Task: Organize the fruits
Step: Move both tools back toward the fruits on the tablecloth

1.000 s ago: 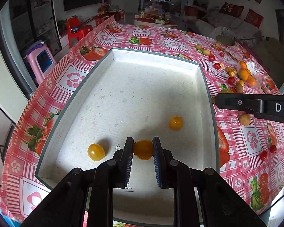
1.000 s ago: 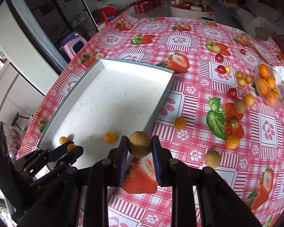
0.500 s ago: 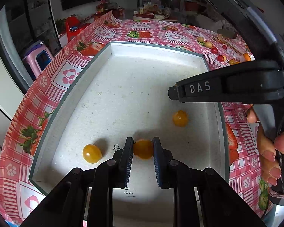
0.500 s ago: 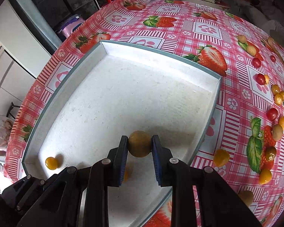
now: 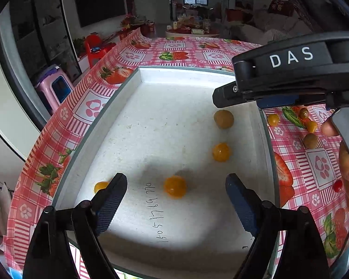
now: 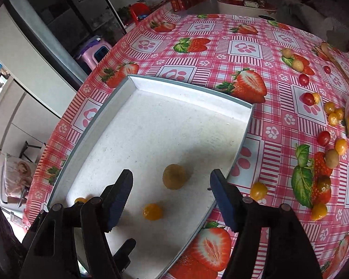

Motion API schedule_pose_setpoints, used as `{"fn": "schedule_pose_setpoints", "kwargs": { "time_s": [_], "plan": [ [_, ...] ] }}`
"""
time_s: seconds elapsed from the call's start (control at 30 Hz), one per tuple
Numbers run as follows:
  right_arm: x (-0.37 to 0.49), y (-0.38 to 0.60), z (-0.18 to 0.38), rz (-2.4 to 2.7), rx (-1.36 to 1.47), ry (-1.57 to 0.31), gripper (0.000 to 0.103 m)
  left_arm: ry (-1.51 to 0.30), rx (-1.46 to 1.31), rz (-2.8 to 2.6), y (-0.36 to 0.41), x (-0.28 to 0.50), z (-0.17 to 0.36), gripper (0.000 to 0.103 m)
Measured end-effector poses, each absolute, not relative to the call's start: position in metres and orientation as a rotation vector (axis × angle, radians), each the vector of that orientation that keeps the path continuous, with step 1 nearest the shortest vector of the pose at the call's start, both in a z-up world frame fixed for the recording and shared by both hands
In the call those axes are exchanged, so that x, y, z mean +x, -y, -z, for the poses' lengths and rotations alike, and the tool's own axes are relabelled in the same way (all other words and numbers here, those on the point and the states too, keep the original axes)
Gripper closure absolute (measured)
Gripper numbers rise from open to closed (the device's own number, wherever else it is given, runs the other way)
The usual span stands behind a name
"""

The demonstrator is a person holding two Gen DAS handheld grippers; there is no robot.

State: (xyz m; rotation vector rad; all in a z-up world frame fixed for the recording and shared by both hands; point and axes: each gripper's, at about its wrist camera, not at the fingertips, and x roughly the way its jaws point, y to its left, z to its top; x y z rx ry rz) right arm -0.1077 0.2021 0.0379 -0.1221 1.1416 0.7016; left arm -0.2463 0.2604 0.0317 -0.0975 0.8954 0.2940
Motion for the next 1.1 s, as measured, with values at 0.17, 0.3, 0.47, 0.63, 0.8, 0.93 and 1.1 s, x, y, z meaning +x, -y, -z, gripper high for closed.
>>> {"fn": "schedule_pose_setpoints", "kwargs": {
  "time_s": [0.17,0.3,0.47,0.63,0.8,0.93,1.1],
  "plan": [
    [-0.114,-0.17,-0.053,-0.675,-0.076,-1.116,0.028,-0.905,-0.101,-0.275,-0.255,-0.247,-0.039,0.015],
    [-0.118,-0.136,-0.058,-0.64,-0.048,-1.105,0.028,-0.903,-0.096,-0.257,-0.244,-0.248,-0.045,0.015],
    [-0.128,-0.089,-0.058,-0.577,-0.026,-1.104,0.028,-0.902,-0.07,-0.23,-0.223,-0.243,-0.052,0.015],
    [-0.141,-0.038,-0.055,-0.502,-0.012,-1.099,0.028,-0.896,-0.038,-0.193,-0.198,-0.24,-0.058,0.015],
    [-0.153,0.011,-0.04,-0.421,0.013,-1.121,0.028,-0.906,-0.014,-0.148,-0.171,-0.236,-0.059,0.015],
    [-0.166,0.04,-0.026,-0.362,0.003,-1.131,0.028,-0.924,0.004,-0.119,-0.152,-0.231,-0.056,0.015],
    [-0.178,0.065,-0.017,-0.32,-0.004,-1.124,0.028,-0.956,-0.008,-0.105,-0.138,-0.219,-0.05,0.015]
  ]
}}
